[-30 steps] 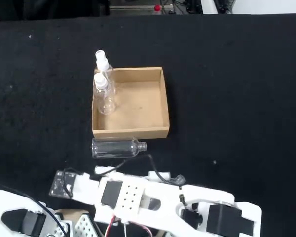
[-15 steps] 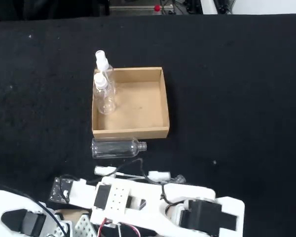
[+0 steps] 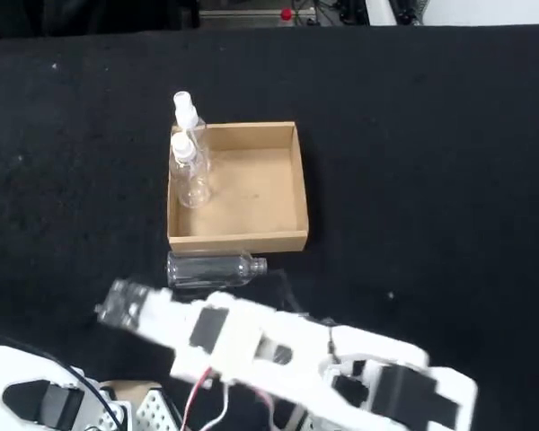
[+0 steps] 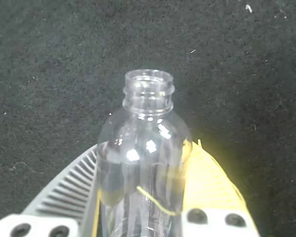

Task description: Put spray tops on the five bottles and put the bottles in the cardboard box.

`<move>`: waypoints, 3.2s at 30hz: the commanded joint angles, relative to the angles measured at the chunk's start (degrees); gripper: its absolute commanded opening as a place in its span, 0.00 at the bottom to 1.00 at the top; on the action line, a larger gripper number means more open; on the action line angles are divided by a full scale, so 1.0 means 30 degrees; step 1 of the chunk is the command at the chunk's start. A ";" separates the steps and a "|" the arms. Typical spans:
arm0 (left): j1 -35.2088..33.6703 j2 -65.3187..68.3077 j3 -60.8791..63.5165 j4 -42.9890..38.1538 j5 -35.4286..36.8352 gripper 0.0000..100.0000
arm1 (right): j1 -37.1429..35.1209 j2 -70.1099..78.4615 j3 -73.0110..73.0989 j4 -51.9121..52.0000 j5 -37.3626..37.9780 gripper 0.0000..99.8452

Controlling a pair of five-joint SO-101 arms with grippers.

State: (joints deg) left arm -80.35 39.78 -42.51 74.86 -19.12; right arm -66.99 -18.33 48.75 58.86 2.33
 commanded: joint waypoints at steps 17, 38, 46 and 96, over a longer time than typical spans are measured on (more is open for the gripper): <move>0.4029 -0.0527 -0.3385 0.7560 0.2198 0.07 | 1.8637 -1.2440 -0.0747 0.7736 0.3985 0.04; 0.7692 -0.1407 -0.1333 0.8615 0.2901 0.07 | 3.1853 -0.3355 -0.0601 -0.0381 0.0850 0.04; 0.8806 -0.6652 0.4029 0.7648 0.2901 0.07 | 3.1883 -0.0161 -0.0601 -0.2315 -0.2755 0.04; 1.4842 -1.5912 2.5363 -0.6593 0.8850 0.07 | 3.4315 0.2476 -0.0835 -0.2051 3.8769 0.28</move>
State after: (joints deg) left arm -35.87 -5.14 33.89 55.60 6.81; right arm 34.37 -12.70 46.55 56.75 118.11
